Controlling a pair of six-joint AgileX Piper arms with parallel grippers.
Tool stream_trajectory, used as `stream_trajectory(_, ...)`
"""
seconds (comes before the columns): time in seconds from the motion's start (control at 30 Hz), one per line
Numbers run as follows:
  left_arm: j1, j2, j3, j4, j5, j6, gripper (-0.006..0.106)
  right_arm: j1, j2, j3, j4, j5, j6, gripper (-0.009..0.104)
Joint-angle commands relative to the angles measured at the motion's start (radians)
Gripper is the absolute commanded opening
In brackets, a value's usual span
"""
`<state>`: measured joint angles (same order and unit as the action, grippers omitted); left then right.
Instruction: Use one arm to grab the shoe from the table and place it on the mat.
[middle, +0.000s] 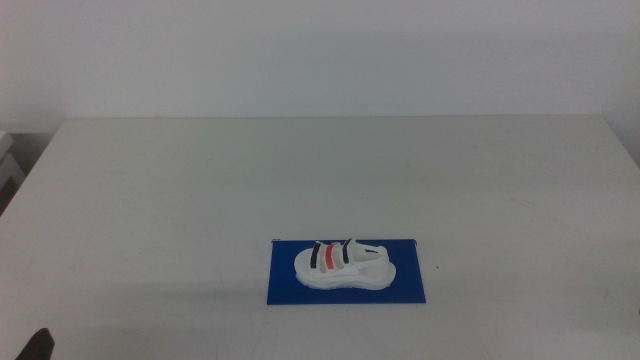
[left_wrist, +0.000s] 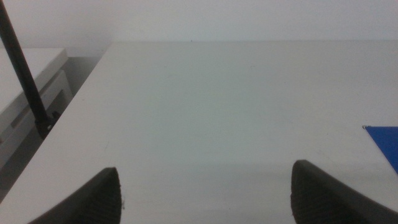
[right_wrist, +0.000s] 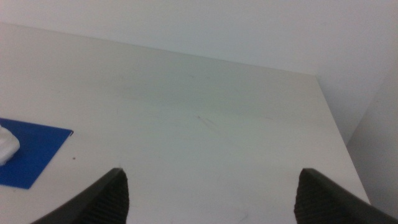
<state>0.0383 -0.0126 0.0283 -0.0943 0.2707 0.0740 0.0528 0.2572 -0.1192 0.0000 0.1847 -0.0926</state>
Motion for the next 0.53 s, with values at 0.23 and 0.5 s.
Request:
stream_trajectory(0.23,-0.005,-0.014,0.008,-0.008,-0.081,-0.003,0.094,-0.008,-0.234,0.14,-0.016,-0.079,-0.004,0.078)
stream_trajectory(0.5,-0.005,-0.013,0.008,-0.008,-0.081,-0.003,0.094,-0.008,-0.294,0.153,-0.02,-0.021,-0.004,0.078)
